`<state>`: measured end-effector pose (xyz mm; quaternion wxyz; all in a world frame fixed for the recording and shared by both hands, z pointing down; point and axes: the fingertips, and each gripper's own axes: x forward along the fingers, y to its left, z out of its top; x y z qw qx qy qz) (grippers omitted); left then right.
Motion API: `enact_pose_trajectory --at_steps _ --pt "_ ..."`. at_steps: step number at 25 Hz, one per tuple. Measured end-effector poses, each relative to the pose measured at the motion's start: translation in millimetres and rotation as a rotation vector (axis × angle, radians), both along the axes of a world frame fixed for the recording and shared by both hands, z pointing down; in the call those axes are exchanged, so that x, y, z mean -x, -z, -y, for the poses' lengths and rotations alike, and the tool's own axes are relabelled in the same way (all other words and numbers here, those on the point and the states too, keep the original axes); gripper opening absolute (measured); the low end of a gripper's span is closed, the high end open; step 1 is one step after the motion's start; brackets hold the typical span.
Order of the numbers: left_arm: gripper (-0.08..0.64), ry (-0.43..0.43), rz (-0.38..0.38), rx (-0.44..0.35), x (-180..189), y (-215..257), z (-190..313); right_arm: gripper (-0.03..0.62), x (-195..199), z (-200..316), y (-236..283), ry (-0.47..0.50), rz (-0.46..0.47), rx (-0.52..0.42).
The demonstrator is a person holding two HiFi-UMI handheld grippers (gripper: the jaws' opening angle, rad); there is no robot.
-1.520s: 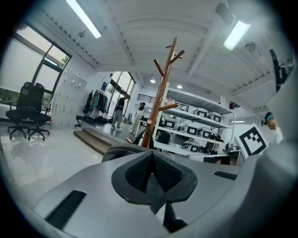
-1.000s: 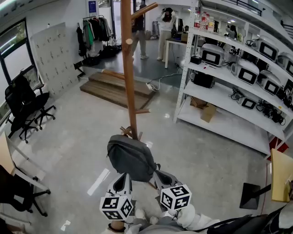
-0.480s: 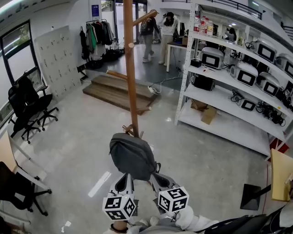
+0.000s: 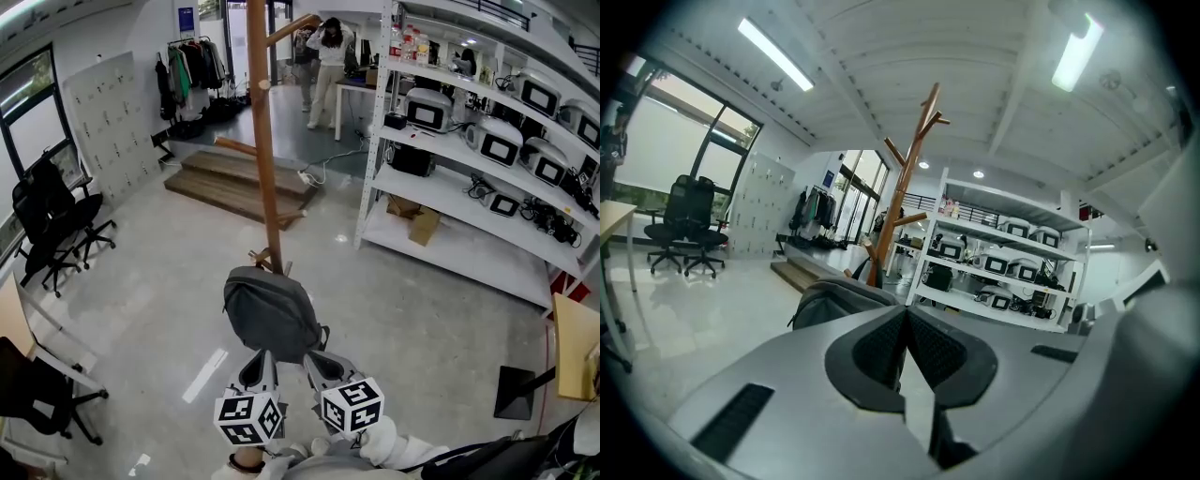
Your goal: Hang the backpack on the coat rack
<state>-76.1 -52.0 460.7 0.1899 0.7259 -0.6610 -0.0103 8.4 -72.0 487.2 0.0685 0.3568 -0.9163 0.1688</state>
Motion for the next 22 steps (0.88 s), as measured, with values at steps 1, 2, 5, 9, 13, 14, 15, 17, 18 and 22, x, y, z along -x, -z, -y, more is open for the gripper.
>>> enact_pose_trajectory --at_steps 1,2,5,9,13,14,15,17,18,22 --pt "0.002 0.0 0.003 -0.001 1 0 1 0.012 1 0 0 0.002 0.001 -0.001" --pt "0.002 0.0 0.004 -0.003 2 0 1 0.011 2 0 -1 0.004 0.001 0.0" --pt "0.002 0.004 0.003 -0.009 4 2 4 0.011 3 2 0 0.006 0.002 -0.006" --pt "0.002 0.009 0.001 -0.009 8 1 3 0.011 4 4 2 0.002 -0.001 -0.014" --pt "0.002 0.011 0.001 -0.005 10 0 4 0.011 5 7 2 0.002 -0.006 -0.016" --pt "0.002 0.011 -0.001 -0.002 10 0 4 0.011 5 7 2 0.002 -0.007 -0.015" --pt "0.002 0.01 -0.004 0.002 10 0 3 0.011 5 7 2 0.002 -0.008 -0.015" --pt "0.002 0.008 -0.013 0.007 10 -1 4 0.011 4 7 2 0.003 -0.011 -0.014" --pt "0.002 0.009 -0.015 0.008 10 -2 3 0.011 4 6 1 0.002 -0.012 -0.014" --pt "0.002 0.017 -0.011 0.009 13 -5 1 0.011 5 4 -1 0.003 -0.012 -0.015"
